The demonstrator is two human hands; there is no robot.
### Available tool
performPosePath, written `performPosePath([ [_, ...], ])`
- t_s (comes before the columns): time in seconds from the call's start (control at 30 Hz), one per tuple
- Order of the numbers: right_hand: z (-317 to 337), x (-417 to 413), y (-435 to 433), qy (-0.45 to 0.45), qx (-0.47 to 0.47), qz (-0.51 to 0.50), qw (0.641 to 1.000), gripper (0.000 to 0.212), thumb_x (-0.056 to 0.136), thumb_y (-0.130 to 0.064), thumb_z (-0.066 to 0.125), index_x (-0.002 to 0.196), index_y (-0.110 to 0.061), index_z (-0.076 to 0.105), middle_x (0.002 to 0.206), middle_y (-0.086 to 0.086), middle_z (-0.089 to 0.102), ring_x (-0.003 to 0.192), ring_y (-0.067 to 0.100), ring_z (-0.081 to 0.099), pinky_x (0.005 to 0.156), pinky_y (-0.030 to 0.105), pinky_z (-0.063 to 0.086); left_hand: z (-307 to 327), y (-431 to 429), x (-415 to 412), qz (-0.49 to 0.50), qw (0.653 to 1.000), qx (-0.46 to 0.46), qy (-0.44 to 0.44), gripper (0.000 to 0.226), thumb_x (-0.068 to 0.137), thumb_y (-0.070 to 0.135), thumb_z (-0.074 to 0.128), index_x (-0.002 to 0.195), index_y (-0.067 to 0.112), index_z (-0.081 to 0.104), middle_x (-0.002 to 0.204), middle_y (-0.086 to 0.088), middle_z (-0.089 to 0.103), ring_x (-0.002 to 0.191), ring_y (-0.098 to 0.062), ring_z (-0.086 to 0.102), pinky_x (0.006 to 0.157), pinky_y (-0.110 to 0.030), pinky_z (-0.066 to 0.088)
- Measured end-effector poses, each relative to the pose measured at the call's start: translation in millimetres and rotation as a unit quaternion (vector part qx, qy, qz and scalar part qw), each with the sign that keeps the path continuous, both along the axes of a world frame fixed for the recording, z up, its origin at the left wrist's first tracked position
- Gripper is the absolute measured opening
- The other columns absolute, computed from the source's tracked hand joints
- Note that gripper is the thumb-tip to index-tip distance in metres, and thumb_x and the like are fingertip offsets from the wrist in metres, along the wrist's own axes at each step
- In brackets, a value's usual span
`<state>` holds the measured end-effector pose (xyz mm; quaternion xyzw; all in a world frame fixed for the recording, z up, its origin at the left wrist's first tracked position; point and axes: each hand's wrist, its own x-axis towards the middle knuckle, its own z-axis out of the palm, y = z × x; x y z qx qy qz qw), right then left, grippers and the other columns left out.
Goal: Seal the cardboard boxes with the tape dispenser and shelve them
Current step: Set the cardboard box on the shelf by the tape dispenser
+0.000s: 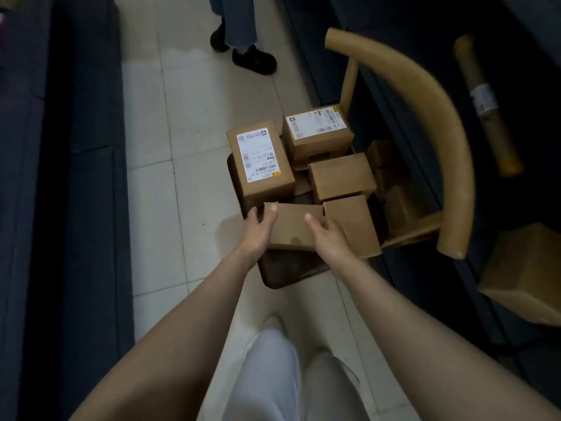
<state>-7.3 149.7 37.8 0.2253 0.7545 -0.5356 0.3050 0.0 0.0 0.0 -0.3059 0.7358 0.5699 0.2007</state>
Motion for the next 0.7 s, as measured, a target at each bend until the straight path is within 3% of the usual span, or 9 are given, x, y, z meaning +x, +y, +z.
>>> performPosePath([
  [0.07,-8,-2,-4,0.005,0.004,-0.002,1.000,0.057,0.095,-0.048,0.046,0.141,-0.015,0.041,0.132,0.006,0.053,0.122,0.025,0.050,0.104,0.041,0.041,-6,0,-2,-0.006,0.999,0.023,-0.031,0.084,0.085,0.073,0.039,0.147,0.017,0.030,0.139,-0.002,0.048,0.124,-0.021,0.048,0.100,-0.033,0.041],
  [0.2,-14,-2,-9,-0.007,0.011,-0.016,1.000,0.057,0.094,-0.050,0.047,0.138,-0.014,0.044,0.131,0.007,0.055,0.119,0.026,0.052,0.104,0.045,0.042,-7,1,2,-0.007,0.998,0.047,-0.032,0.066,0.091,0.065,0.037,0.134,0.016,0.047,0.117,-0.001,0.059,0.096,-0.009,0.056,0.075,-0.023,0.041],
  [0.43,40,-4,-16,0.026,0.013,0.007,1.000,0.057,0.098,-0.045,0.044,0.143,-0.011,0.039,0.140,0.006,0.047,0.129,0.024,0.043,0.096,0.030,0.034,48,-6,16,0.018,0.998,0.061,0.010,0.064,0.091,0.063,0.038,0.137,0.019,0.045,0.124,0.001,0.058,0.112,-0.015,0.055,0.086,-0.025,0.044],
  [0.5,70,-4,-19,0.041,-0.001,0.011,0.999,0.056,0.098,-0.043,0.045,0.143,-0.010,0.039,0.139,0.007,0.047,0.125,0.022,0.045,0.091,0.027,0.033,78,-9,19,0.035,0.997,0.055,0.033,0.060,0.094,0.059,0.039,0.137,0.018,0.046,0.126,0.000,0.059,0.109,-0.013,0.057,0.081,-0.020,0.044],
  [0.6,120,-2,-23,0.071,-0.036,0.024,0.997,0.049,0.099,-0.039,0.045,0.139,-0.011,0.042,0.120,-0.001,0.051,0.103,0.011,0.045,0.083,0.022,0.035,130,-15,23,0.052,0.995,0.034,0.073,0.050,0.098,0.050,0.038,0.132,0.016,0.051,0.120,0.002,0.062,0.095,0.000,0.058,0.065,-0.006,0.044],
  [0.7,168,0,-31,0.105,-0.048,0.048,0.992,0.043,0.098,-0.042,0.046,0.132,-0.016,0.049,0.120,-0.001,0.057,0.100,0.010,0.050,0.071,0.020,0.040,187,-21,28,0.069,0.991,0.008,0.116,0.046,0.100,0.046,0.036,0.129,0.015,0.053,0.115,0.003,0.062,0.092,0.002,0.057,0.060,-0.003,0.043],
])
